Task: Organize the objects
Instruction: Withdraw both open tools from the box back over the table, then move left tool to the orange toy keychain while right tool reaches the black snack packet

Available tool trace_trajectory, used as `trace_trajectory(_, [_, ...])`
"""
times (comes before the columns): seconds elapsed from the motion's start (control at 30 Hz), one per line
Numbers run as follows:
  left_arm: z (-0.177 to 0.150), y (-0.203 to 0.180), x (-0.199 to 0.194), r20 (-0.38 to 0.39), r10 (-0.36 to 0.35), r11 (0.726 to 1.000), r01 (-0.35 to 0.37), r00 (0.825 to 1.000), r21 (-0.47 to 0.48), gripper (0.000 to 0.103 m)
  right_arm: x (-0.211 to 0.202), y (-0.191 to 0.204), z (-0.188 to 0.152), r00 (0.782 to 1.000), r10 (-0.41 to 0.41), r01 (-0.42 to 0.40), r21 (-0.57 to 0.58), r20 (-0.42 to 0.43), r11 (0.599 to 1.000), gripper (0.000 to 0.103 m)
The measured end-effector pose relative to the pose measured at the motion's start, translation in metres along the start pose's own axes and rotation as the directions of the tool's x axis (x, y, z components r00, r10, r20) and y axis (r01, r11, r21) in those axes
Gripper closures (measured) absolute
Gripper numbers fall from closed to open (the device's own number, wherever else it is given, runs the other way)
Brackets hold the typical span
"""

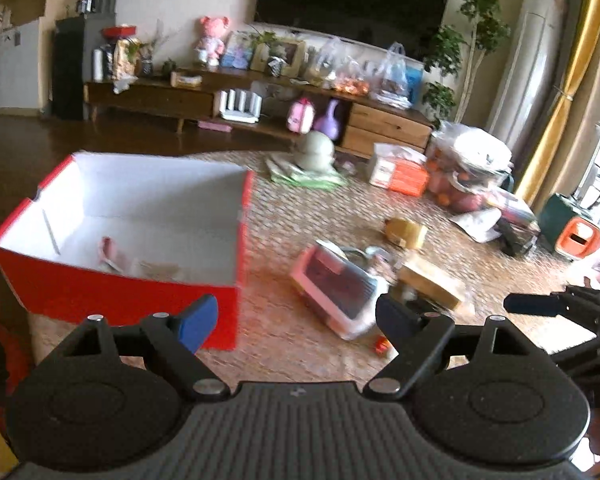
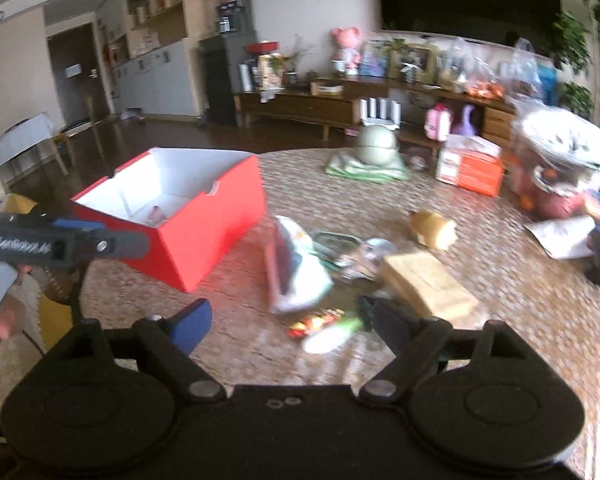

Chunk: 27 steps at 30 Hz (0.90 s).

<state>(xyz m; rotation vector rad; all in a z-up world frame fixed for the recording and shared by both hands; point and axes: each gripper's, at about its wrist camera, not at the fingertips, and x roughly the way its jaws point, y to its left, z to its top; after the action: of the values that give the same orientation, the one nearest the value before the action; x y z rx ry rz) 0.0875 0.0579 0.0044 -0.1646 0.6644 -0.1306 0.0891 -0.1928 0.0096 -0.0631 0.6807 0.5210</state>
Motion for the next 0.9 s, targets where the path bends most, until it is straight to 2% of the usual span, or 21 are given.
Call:
trace_trajectory(0.03, [-0.003,-0.005,0.002,0.0,-0.009,1.0,0.009,1.0,0.007,0.012,-0.003,-0.006,-0.003,1.0,-0.008,0.008,0.008,0.002,1.0,0.015])
trace_trajectory(0.1, [-0.009,-0.015,0.006,0.009,-0.015,1.0,0.014,1.0,0.026,0.0,-0.005,-0.015,-0.007,1.0,-0.031,0.031,0.011,0.003,0.999,0.015])
trace_trajectory(0.33, [-0.025,-0.046,0.024,0.038,-0.051,0.996,0.048,0.998,0.072,0.0,0.007,-0.048,-0.02,0.994,-0.106,0.107,0.041,-0.021,0.993,0.016])
trace_trajectory(0.47, [-0.033,-0.064,0.046,-0.016,-0.054,0.992,0.055,0.998,0.115,0.0,0.018,-0.065,-0.023,0.99,-0.136,0.139,0.068,-0.042,0.988,0.016])
trace_trajectory(0.57, [-0.041,-0.077,0.062,-0.024,-0.02,0.984,0.024,1.0,0.176,0.0,0.026,-0.072,-0.025,0.989,-0.137,0.141,0.085,-0.057,0.986,0.016])
trace_trajectory(0.67, [-0.048,-0.087,0.075,-0.018,-0.022,0.974,0.025,1.0,0.227,0.0,0.036,-0.075,-0.027,0.988,-0.14,0.146,0.085,-0.073,0.986,0.017])
trace_trajectory(0.77, [-0.052,-0.093,0.087,-0.025,-0.04,0.966,0.045,0.999,0.255,0.0,0.046,-0.075,-0.028,0.986,-0.14,0.147,0.08,-0.088,0.986,0.018])
trace_trajectory(0.9, [-0.057,-0.099,0.105,-0.041,-0.036,0.961,0.045,0.999,0.272,0.0,0.059,-0.078,-0.027,0.986,-0.123,0.134,0.095,-0.113,0.986,0.025])
